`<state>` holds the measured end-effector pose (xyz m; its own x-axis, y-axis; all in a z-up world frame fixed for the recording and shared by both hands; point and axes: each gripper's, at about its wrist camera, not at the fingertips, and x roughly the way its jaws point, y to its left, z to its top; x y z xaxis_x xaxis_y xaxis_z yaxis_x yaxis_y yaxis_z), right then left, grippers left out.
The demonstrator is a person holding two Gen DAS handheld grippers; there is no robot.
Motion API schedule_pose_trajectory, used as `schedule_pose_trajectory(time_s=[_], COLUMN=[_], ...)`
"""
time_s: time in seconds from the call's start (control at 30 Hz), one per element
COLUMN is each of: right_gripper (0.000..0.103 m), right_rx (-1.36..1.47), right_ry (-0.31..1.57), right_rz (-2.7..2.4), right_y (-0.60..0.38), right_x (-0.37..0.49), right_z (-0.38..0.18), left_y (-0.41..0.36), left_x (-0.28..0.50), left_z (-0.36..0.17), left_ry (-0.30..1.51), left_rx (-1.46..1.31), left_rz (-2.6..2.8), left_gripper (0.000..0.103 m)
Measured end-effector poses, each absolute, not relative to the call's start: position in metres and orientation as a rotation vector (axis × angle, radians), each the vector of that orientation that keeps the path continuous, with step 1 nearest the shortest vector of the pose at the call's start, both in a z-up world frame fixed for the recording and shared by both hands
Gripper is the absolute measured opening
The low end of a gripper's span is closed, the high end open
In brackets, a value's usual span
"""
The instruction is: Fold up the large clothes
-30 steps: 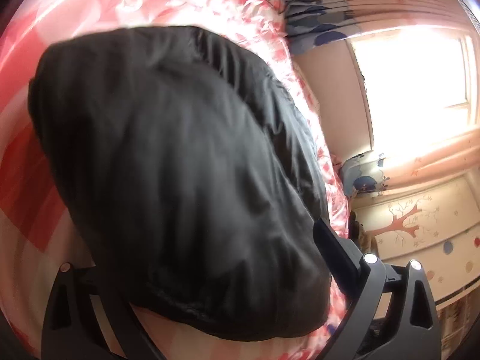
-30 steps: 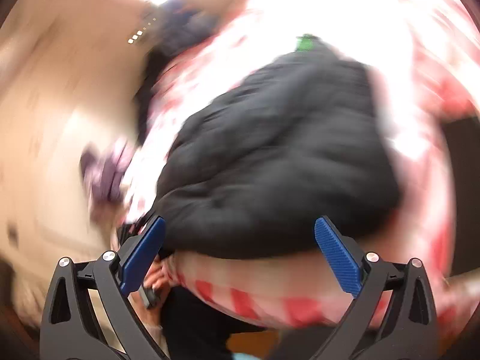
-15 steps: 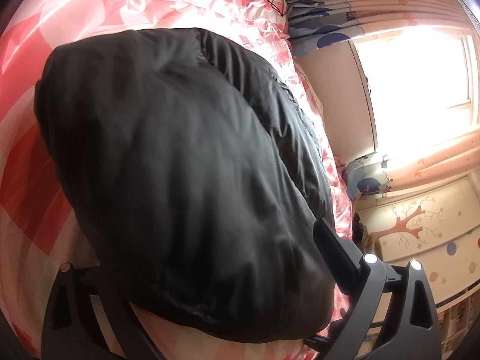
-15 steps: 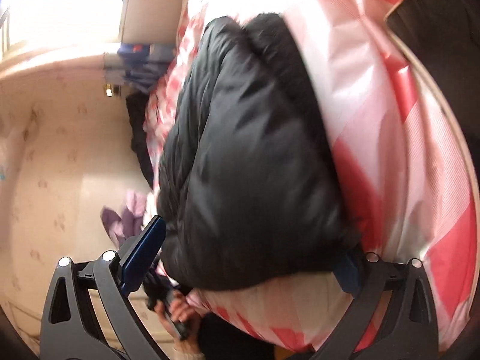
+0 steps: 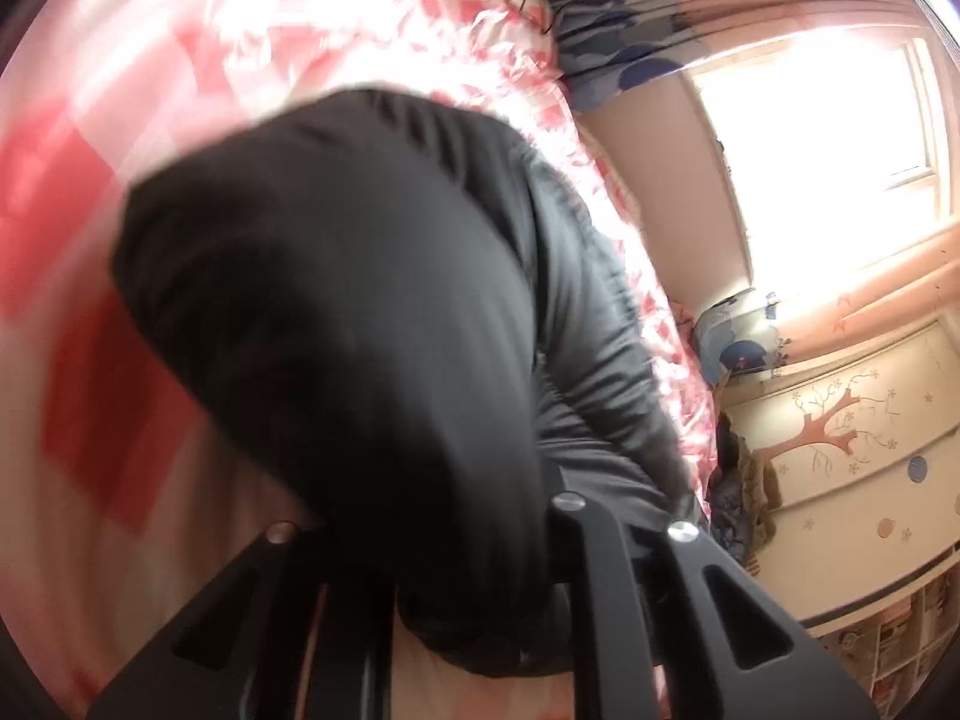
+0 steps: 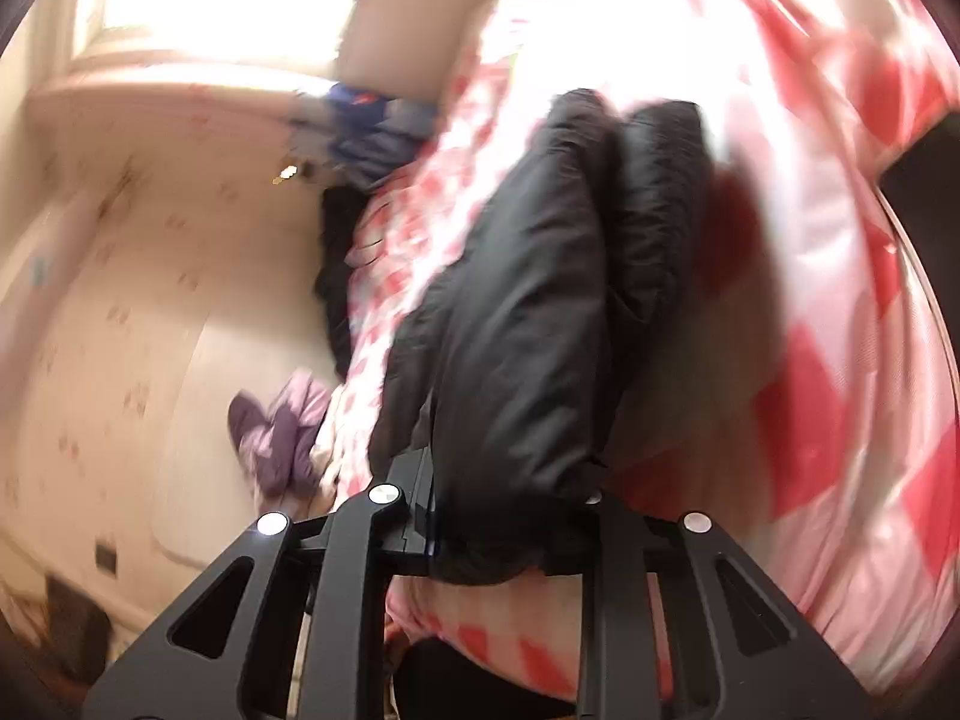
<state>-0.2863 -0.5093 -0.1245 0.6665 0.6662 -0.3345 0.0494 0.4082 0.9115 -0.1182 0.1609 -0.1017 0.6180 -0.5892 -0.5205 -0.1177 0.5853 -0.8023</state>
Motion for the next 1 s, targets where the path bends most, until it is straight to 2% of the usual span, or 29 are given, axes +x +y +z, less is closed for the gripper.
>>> schedule_pose_trajectory(time_s=[0.1,0.13,0.17,0.23,0.3,0.4,0.47,0.6,0.73,0.77,0.8,0.83,0.9,1.0], right_gripper=[0.021,0.027,0.038,0.041,0.042,0.053,0.074,0.078,0.080,0.080,0.084,0.094,0.096,0.095], right_rx=[1.049,1.039,1.029,1.086,1.178,0.966,0.799,0.383,0.048,-0.011,-0.078,-0.104,-0.081,-0.063], right_ry=[0.806,0.836,0.894,0.973,0.941,0.759,0.697,0.776,0.874,0.913,0.977,1.029,1.094,1.104], right_rz=[0.486,0.475,0.456,0.392,0.307,0.160,0.180,0.354,0.327,0.285,0.244,0.235,0.238,0.259], right_y=[-0.499,-0.499,-0.499,-0.510,-0.528,-0.528,-0.502,-0.381,-0.282,-0.267,-0.257,-0.247,-0.243,-0.243], right_x=[-0.315,-0.325,-0.332,-0.346,-0.369,-0.392,-0.374,-0.277,-0.190,-0.175,-0.158,-0.150,-0.139,-0.141], right_z=[-0.107,-0.111,-0.122,-0.148,-0.164,-0.111,-0.069,-0.019,-0.043,-0.060,-0.091,-0.117,-0.143,-0.125], left_y=[0.178,0.182,0.184,0.189,0.201,0.209,0.207,0.203,0.197,0.197,0.195,0.192,0.190,0.193], left_x=[-0.149,-0.157,-0.162,-0.163,-0.162,-0.162,-0.159,-0.151,-0.147,-0.147,-0.146,-0.145,-0.143,-0.142], left_z=[-0.072,-0.068,-0.070,-0.087,-0.108,-0.120,-0.125,-0.126,-0.126,-0.125,-0.123,-0.121,-0.115,-0.115], left_ry=[0.850,0.857,0.885,0.959,0.984,0.980,0.981,0.956,0.930,0.925,0.916,0.911,0.906,0.910], left_rx=[-0.910,-0.891,-0.870,-0.874,-0.948,-1.011,-1.033,-1.105,-1.102,-1.084,-1.058,-1.037,-0.974,-0.955], left_rz=[-0.323,-0.317,-0.314,-0.299,-0.296,-0.273,-0.254,-0.212,-0.175,-0.177,-0.192,-0.222,-0.233,-0.249], left_gripper=[0.014,0.016,0.022,0.035,0.051,0.061,0.066,0.073,0.073,0.069,0.056,0.054,0.042,0.038])
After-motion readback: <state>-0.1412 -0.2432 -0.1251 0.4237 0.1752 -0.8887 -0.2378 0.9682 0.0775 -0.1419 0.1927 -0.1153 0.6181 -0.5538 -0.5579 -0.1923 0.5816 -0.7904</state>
